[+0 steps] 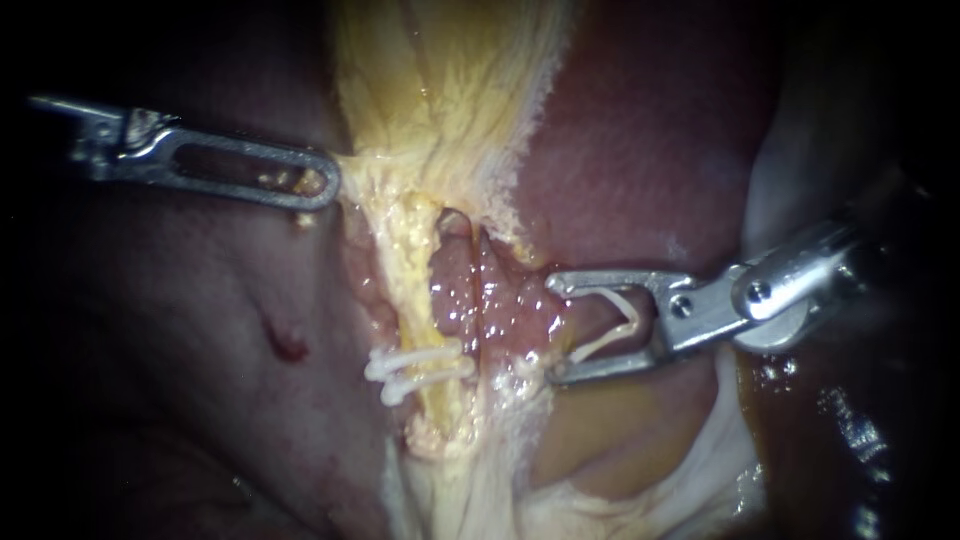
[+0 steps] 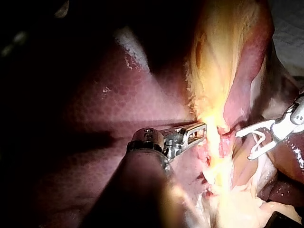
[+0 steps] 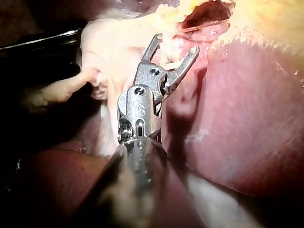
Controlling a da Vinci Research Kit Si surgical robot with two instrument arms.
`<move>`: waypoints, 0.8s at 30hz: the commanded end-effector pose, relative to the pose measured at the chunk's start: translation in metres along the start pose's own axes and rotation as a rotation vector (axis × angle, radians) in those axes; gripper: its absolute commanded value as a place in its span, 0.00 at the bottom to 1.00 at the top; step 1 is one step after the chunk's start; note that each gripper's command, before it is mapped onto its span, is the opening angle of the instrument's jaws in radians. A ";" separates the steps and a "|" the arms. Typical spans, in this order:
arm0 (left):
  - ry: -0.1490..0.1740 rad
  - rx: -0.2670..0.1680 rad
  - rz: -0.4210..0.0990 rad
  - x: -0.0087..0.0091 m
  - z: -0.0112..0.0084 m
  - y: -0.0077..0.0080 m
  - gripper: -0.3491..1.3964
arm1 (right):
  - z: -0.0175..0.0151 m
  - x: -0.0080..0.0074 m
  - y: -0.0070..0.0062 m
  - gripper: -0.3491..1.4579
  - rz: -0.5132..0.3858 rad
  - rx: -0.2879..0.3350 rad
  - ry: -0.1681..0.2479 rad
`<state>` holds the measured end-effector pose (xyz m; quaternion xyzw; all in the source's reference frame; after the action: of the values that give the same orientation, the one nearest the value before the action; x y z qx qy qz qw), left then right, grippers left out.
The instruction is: Clipping third clip left tube
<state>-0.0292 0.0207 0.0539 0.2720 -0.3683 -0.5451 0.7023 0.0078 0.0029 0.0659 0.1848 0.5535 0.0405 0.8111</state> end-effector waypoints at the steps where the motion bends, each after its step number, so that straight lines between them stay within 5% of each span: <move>1: 0.000 0.000 0.000 0.0000 0.0000 0.0000 0.00 | 0.0004 0.0002 0.0000 0.47 0.006 0.003 0.009; 24: 0.000 0.000 0.001 0.0001 0.0002 0.0002 0.00 | 0.0051 0.0019 0.0000 0.47 0.160 0.059 0.096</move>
<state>-0.0292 0.0206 0.0542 0.2716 -0.3686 -0.5448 0.7026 0.0134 0.0020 0.0659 0.2545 0.5752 0.1025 0.7706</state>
